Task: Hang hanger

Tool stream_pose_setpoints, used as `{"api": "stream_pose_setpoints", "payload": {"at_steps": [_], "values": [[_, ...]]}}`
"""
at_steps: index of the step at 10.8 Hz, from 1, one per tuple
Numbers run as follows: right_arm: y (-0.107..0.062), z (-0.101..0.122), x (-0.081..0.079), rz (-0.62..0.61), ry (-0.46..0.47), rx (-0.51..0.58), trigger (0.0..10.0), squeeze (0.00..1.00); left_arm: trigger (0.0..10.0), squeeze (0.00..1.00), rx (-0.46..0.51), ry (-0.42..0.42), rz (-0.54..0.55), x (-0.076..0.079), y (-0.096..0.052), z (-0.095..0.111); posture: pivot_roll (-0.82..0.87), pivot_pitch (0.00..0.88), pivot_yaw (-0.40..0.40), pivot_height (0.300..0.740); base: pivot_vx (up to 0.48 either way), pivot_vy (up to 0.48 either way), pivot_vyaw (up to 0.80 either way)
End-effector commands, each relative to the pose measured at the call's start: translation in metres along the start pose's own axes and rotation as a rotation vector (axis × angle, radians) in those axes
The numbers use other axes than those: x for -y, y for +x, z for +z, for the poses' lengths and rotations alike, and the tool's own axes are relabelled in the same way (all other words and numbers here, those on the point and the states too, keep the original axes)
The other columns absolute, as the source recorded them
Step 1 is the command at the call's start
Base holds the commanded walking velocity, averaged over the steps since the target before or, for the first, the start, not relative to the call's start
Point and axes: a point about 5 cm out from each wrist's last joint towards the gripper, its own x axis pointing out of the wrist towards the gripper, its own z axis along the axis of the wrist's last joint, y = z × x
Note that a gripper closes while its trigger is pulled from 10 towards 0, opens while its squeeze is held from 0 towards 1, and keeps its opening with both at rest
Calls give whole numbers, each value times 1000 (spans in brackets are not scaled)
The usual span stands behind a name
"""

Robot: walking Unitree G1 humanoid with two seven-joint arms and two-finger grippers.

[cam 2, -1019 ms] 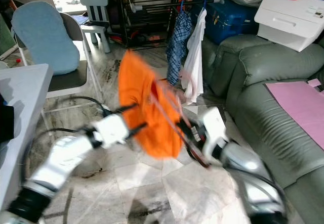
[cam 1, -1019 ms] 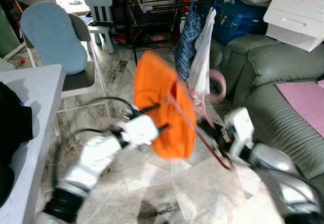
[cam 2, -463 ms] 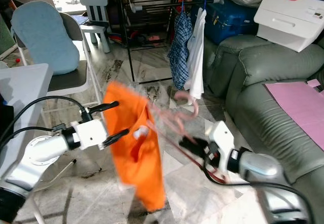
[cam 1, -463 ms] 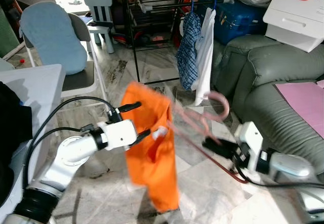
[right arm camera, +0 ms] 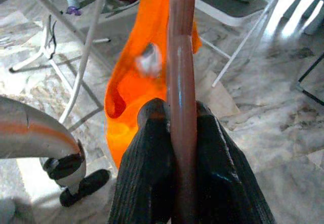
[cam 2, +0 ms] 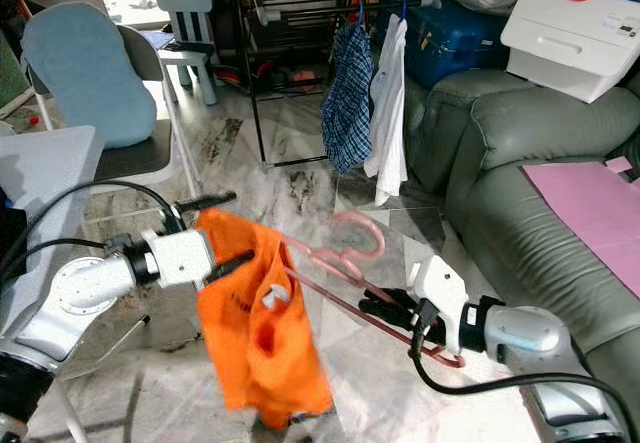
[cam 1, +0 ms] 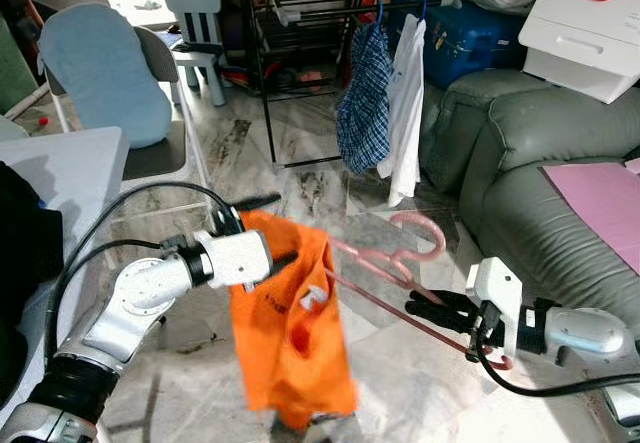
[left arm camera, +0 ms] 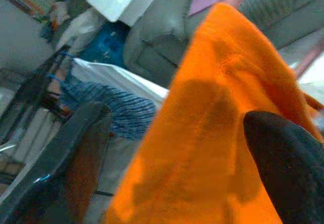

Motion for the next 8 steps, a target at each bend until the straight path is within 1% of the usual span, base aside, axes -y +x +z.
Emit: {"api": "stream_pose_setpoints", "payload": {"at_steps": [1, 2, 3, 4, 5, 7, 8], "values": [[2, 9, 1, 48, -67, 12, 10000, 0, 10000, 0, 9, 29, -54, -1, 4, 2, -146, 18, 4, 740, 0, 0, 0], [2, 10, -1, 76, -87, 6, 10000, 0, 10000, 0, 10, 35, -107, 0, 5, 0, -147, 18, 6, 740, 0, 0, 0], [0, 12, 0, 87, -104, -1, 10000, 0, 9961, 0, 5, 34, -131, -2, 6, -2, -151, 17, 8, 740, 0, 0, 0], [-1, 12, 0, 95, -122, -9, 10000, 0, 5686, 0, 7, 32, -144, -5, 7, -3, -153, 16, 10, 740, 0, 0, 0], [-4, 13, 2, 99, -154, -23, 10000, 0, 0, 0, 18, 32, -171, -9, 9, -3, -159, 16, 12, 740, 0, 0, 0], [-6, 14, 7, 84, -205, -39, 10000, 0, 0, 0, -16, 6, -239, -10, 8, -9, -160, 16, 14, 740, 0, 0, 0], [-5, 16, 8, 78, -220, -34, 10000, 0, 0, 0, -49, -34, -277, -10, 7, -15, -162, 14, 16, 740, 0, 0, 0]]}}
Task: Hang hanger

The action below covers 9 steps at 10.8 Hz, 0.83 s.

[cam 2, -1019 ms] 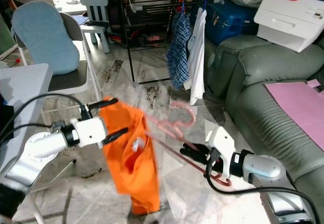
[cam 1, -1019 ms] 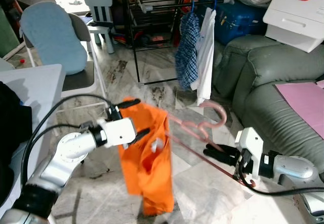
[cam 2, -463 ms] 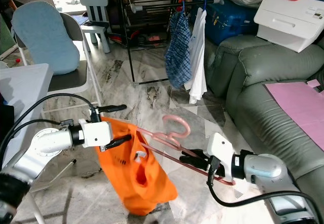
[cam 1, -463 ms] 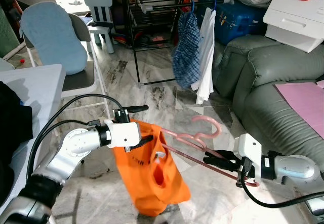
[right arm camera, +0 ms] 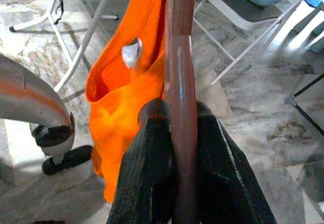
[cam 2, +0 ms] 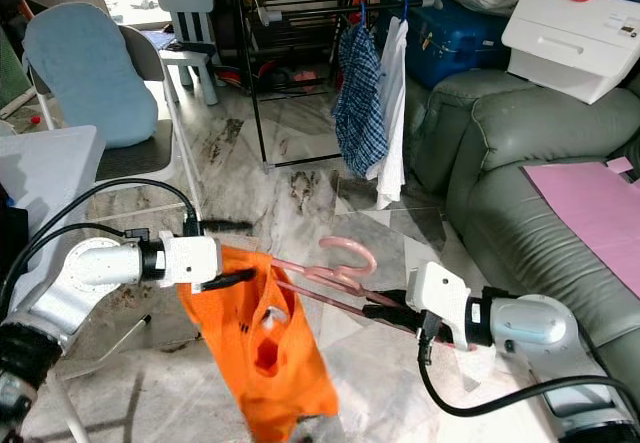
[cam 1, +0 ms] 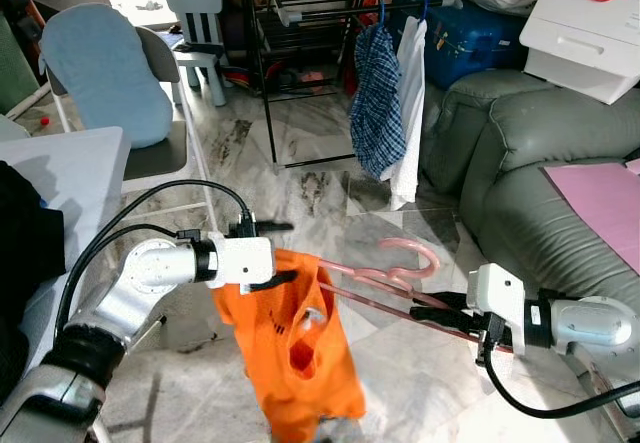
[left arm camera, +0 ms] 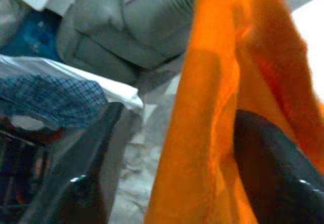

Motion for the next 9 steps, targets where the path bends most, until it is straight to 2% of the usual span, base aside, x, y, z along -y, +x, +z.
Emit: {"api": "stream_pose_setpoints", "payload": {"at_steps": [1, 5, 9], "values": [[1, 9, 4, 10, -58, 20, 10000, 0, 0, 0, -9, -2, -15, -5, -1, 0, -164, 13, 17, 740, 0, 0, 0], [3, 4, 1, 21, -86, 7, 10000, 0, 0, 0, -7, -14, -69, -14, 6, 2, -165, 14, 17, 740, 0, 0, 0], [5, 3, 0, 13, -99, 7, 10000, 0, 0, 0, -27, -35, -155, -15, 2, 0, -166, 18, 20, 740, 0, 0, 0]]}}
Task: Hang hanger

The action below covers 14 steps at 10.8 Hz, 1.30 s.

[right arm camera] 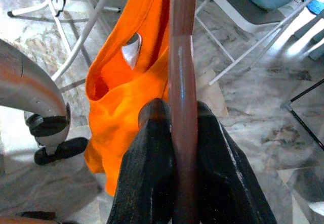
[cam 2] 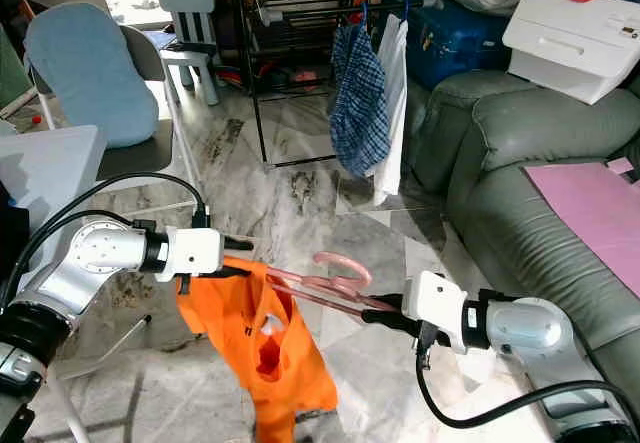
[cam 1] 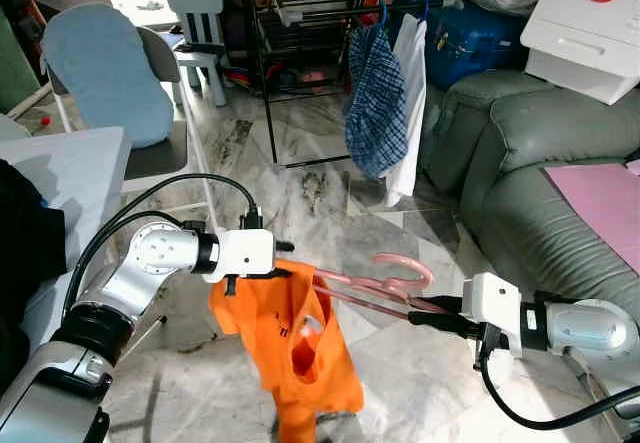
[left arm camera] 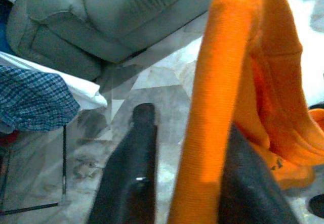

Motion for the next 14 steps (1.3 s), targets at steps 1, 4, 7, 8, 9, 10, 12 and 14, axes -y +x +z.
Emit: {"api": "stream_pose_setpoints", "payload": {"at_steps": [1, 4, 7, 8, 9, 10, 12, 14], "values": [[2, 6, 3, -3, -40, 22, 10000, 0, 0, 0, -6, 2, -10, -6, -3, 2, -167, 18, 19, 740, 0, 0, 0], [3, 6, 4, -19, -46, 22, 10000, 0, 0, 0, 2, -9, -31, -5, -2, 3, -170, 18, 15, 740, 0, 0, 0], [5, 4, 7, -30, -43, 9, 10000, 0, 0, 0, 5, -26, -45, -3, 0, 3, -167, 14, 10, 740, 0, 0, 0], [7, 1, 7, -18, -38, -19, 10000, 0, 0, 0, 3, -44, -54, -1, -1, 1, -166, 13, 9, 740, 0, 0, 0], [7, -2, 10, 1, -13, -46, 10000, 1000, 0, 0, 1, -75, -43, 1, -3, -2, -160, 13, 6, 740, 0, 0, 0], [6, -2, 12, 12, -36, -69, 10000, 1000, 0, 0, 9, -99, -14, 1, -4, -4, -158, 13, 8, 740, 0, 0, 0], [-4, 0, 25, 5, -82, -115, 10000, 1000, 0, 0, 44, -248, 26, 19, -5, -17, -159, 12, 8, 740, 0, 0, 0], [-25, 4, 47, -38, -122, -200, 10000, 1000, 0, 0, 36, -364, 58, 35, -12, -32, -159, 8, 10, 740, 0, 0, 0]]}}
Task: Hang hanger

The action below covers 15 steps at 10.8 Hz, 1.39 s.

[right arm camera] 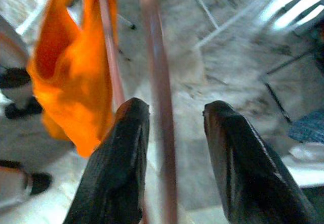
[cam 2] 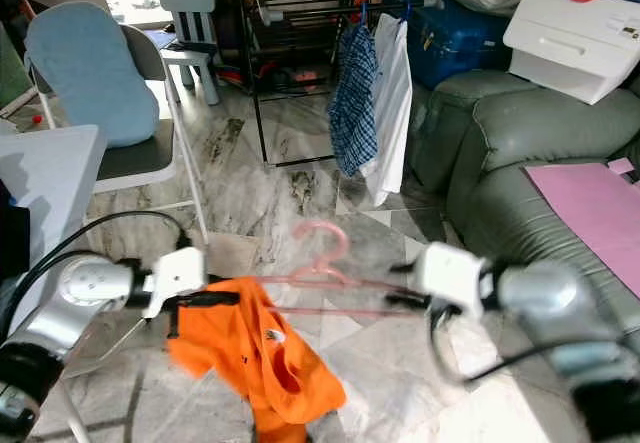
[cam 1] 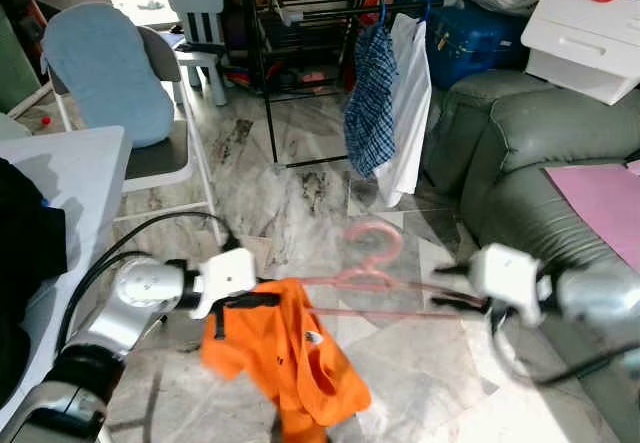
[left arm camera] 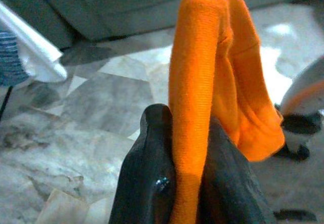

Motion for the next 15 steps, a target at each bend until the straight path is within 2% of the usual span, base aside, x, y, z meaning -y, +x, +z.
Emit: {"api": "stream_pose_setpoints", "payload": {"at_steps": [1, 3, 4, 6, 7, 8, 9, 11, 12, 14, 15], "values": [[-11, 0, 11, -23, -29, -40, 10000, 1000, 0, 0, -15, -29, 66, -5, -13, -8, -159, 7, 14, 740, 0, 0, 0], [-17, 3, 23, -101, -60, -55, 10000, 1000, 0, 0, 25, -91, 181, -14, -21, -10, -159, 4, 18, 740, 0, 0, 0], [-17, 3, 24, -123, -69, -53, 10000, 1000, 0, 0, 28, -95, 198, -15, -21, -10, -161, 5, 18, 740, 0, 0, 0], [-18, 0, 43, -331, -98, -86, 10000, 1000, 0, 0, 26, -113, 235, -16, -25, -14, -166, 7, 15, 740, 0, 0, 0], [-15, 1, 46, -385, -70, -66, 10000, 1000, 0, 0, 39, -121, 267, -18, -26, -13, -165, 7, 15, 740, 0, 0, 0], [-7, 3, 44, -429, -12, -28, 10000, 1000, 0, 0, 87, -148, 324, -24, -25, -9, -162, 11, 15, 740, 0, 0, 0], [14, -1, 33, -484, 91, 14, 10000, 1000, 0, 0, 212, -211, 436, -37, -22, 7, -152, 18, 18, 740, 0, 0, 0], [50, 1, 13, -533, 268, 107, 10000, 1000, 0, 0, 354, -228, 502, -48, -16, 35, -135, 29, 21, 740, 0, 0, 0], [63, 3, 9, -555, 355, 141, 10000, 1000, 0, 0, 421, -215, 502, -51, -12, 51, -128, 32, 19, 740, 0, 0, 0], [84, 13, 11, -604, 534, 219, 10000, 1000, 0, 0, 514, -157, 455, -49, -6, 87, -99, 35, 13, 740, 0, 0, 0], [94, 19, 9, -582, 575, 242, 10000, 1000, 0, 0, 536, -124, 426, -47, -3, 100, -89, 31, 11, 740, 0, 0, 0]]}}
